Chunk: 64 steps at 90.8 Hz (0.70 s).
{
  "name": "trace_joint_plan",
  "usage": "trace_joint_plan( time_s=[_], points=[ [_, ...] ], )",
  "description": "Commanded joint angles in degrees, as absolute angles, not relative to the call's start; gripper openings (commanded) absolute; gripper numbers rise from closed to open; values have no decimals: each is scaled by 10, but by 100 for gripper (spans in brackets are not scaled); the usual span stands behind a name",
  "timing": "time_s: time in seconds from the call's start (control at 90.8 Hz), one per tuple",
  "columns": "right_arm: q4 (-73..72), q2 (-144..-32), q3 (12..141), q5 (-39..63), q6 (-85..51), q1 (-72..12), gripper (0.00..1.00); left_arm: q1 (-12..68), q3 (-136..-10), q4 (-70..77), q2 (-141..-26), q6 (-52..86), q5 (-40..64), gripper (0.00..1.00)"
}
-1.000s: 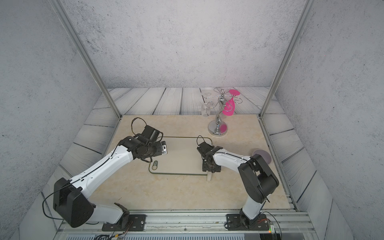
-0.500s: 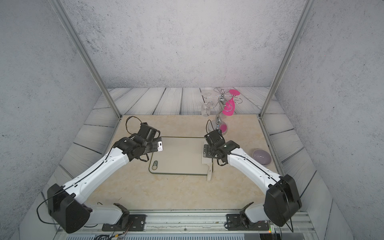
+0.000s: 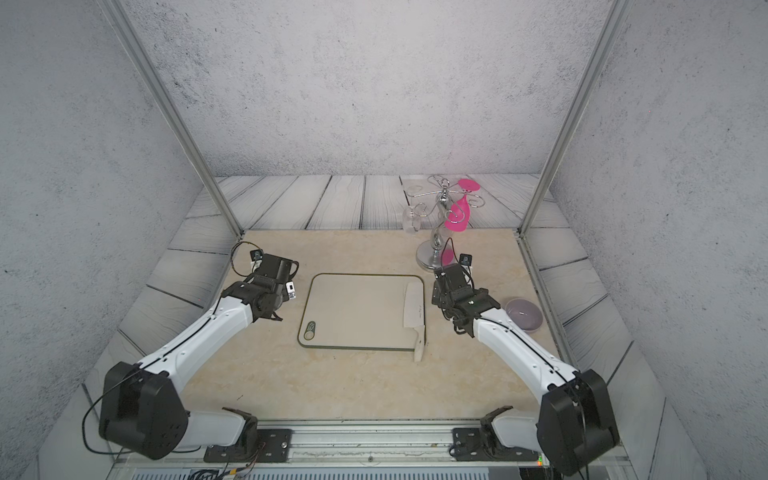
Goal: Align the knife with the edge of the cutting board
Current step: Reset both arms
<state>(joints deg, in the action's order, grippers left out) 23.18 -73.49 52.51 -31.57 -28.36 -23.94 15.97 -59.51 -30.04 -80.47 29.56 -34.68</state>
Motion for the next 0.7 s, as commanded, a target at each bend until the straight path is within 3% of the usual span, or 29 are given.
trace_joint_plan(
  time_s=[0.0, 0.308, 0.495, 0.693],
  points=[
    [173, -735, 496, -416, -249, -211, 99, 108, -604, -255, -849, 276, -357, 100],
    [21, -781, 432, -421, -191, -113, 99, 76, -551, -47, -950, 167, -429, 100],
    [-174, -814, 363, -358, -129, -99, 99, 73, -493, 94, -950, 92, -404, 100],
    [-255, -830, 324, -309, -82, -85, 99, 73, -410, 239, -919, 47, -351, 100]
  ],
)
